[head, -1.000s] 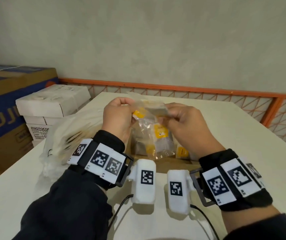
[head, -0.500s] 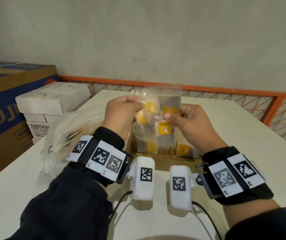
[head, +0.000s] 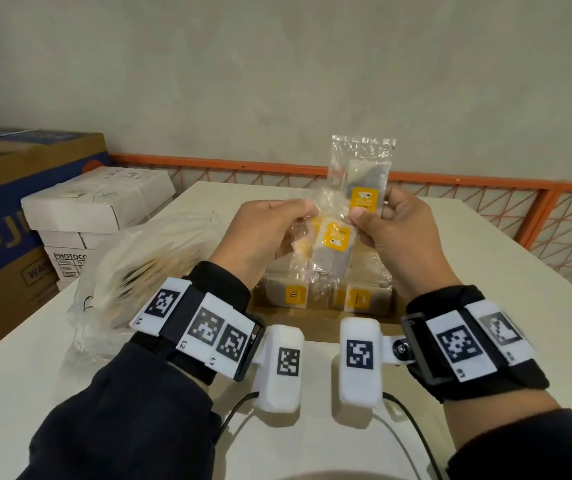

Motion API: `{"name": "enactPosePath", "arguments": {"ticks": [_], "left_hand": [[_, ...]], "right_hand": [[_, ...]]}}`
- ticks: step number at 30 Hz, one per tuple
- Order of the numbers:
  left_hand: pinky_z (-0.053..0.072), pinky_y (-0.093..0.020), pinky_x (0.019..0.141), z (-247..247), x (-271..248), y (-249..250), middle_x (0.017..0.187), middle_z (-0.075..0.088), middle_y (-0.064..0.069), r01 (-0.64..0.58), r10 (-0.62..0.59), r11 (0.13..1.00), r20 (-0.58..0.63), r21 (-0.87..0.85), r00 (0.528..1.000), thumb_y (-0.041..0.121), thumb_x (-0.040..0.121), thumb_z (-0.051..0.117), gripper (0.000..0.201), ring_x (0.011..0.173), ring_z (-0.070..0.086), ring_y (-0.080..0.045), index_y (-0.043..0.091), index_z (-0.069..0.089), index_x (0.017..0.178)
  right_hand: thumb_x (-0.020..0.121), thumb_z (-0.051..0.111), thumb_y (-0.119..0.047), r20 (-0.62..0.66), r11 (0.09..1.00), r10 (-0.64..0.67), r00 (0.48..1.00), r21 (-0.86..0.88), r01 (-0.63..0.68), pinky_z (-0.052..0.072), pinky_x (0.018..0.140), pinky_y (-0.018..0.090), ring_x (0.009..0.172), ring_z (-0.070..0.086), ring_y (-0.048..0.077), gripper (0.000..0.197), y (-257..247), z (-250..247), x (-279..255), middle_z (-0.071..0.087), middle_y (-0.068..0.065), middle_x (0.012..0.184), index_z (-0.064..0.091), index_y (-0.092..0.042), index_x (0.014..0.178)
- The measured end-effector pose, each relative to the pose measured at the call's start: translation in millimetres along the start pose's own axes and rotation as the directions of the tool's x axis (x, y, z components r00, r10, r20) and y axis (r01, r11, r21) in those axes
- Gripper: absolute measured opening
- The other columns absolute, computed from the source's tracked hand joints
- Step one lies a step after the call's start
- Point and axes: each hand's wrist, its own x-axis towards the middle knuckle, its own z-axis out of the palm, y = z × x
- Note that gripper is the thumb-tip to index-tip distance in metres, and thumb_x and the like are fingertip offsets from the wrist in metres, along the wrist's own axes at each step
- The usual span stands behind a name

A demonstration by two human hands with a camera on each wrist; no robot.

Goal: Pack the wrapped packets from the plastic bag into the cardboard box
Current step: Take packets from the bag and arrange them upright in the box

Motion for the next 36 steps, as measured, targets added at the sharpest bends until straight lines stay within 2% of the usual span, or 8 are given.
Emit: {"name": "enactPosePath", "arguments": {"ticks": [6,18,21,24,27,30,33,36], "left_hand": [[0.042,-0.015,0.051,-2,3,-7,0.057,0.057,0.002,-0.064,0.073,0.991,-0.069,0.115,0.995,0.013,0.082,0.068,0.013,0.050,0.046,-0.007,0.017,0.070,0.070],[0.045,-0.019,0.064,-10,13,-14,0.079,0.065,0.003,-0.069,0.084,0.994,-0.173,0.090,0.981,0.004,0.088,0.057,0.025,0.069,0.059,-0.009,0.022,0.066,0.075],[0.049,-0.025,0.074,-10,15,-16,0.084,0.064,0.001,-0.069,0.086,0.992,-0.174,0.101,0.981,0.000,0.088,0.055,0.030,0.075,0.061,-0.013,0.025,0.065,0.076],[0.044,-0.019,0.065,-10,15,-17,0.076,0.056,0.004,-0.085,0.104,0.990,-0.160,0.116,0.982,-0.005,0.088,0.052,0.032,0.061,0.047,-0.004,0.024,0.064,0.079],[0.045,-0.019,0.063,-8,14,-18,0.091,0.060,0.000,-0.096,0.113,0.989,-0.151,0.115,0.982,-0.007,0.087,0.050,0.035,0.062,0.050,-0.004,0.026,0.060,0.084],[0.043,-0.014,0.050,-5,14,-18,0.086,0.058,0.002,-0.084,0.101,0.990,-0.157,0.110,0.982,-0.005,0.087,0.052,0.034,0.056,0.052,-0.004,0.027,0.055,0.094],[0.046,-0.019,0.056,-1,12,-19,0.099,0.062,-0.002,-0.080,0.092,0.993,-0.144,0.089,0.985,-0.004,0.087,0.053,0.035,0.073,0.061,-0.012,0.030,0.055,0.089],[0.048,-0.020,0.062,2,10,-19,0.094,0.064,-0.001,-0.074,0.083,0.993,-0.103,0.088,0.991,-0.003,0.088,0.054,0.029,0.079,0.061,-0.014,0.025,0.061,0.081]], "right_hand": [[0.089,0.058,-0.007,0.017,0.997,0.038,0.999,-0.068,-0.037,0.044,0.050,0.007,0.053,0.061,-0.004,0.019,1,0,2,0.064,-0.006,0.071,0.059,-0.025,0.082],[0.079,0.066,-0.006,0.099,0.939,0.103,0.990,-0.337,-0.064,0.036,0.062,0.028,0.060,0.044,0.015,0.007,-7,-29,5,0.052,0.005,0.065,0.066,-0.001,0.082],[0.082,0.067,-0.012,0.030,0.970,0.059,0.998,-0.237,-0.050,0.035,0.060,0.026,0.055,0.040,0.011,0.016,-7,-34,8,0.052,0.006,0.064,0.064,0.003,0.079],[0.084,0.066,-0.016,-0.078,0.996,-0.035,0.996,-0.086,0.028,0.037,0.057,0.023,0.048,0.040,0.007,0.025,-9,-36,10,0.048,-0.003,0.053,0.058,-0.013,0.061],[0.087,0.063,-0.016,-0.097,0.995,-0.080,0.992,0.058,0.086,0.040,0.053,0.019,0.053,0.043,0.007,0.026,-11,-35,8,0.050,-0.005,0.057,0.064,-0.021,0.061],[0.093,0.053,-0.013,0.034,0.997,-0.063,0.997,-0.044,0.064,0.042,0.064,0.020,0.067,0.051,0.007,0.026,-12,-29,6,0.060,-0.005,0.073,0.065,-0.027,0.075],[0.092,0.054,-0.011,0.142,0.958,-0.057,0.988,-0.272,0.095,0.040,0.071,0.018,0.068,0.052,-0.006,0.027,-11,-20,5,0.061,-0.012,0.076,0.062,-0.028,0.074],[0.085,0.064,-0.014,0.180,0.892,-0.076,0.981,-0.426,0.147,0.040,0.069,0.011,0.074,0.053,-0.002,0.024,-7,-12,2,0.058,-0.014,0.079,0.061,-0.028,0.066]]}}
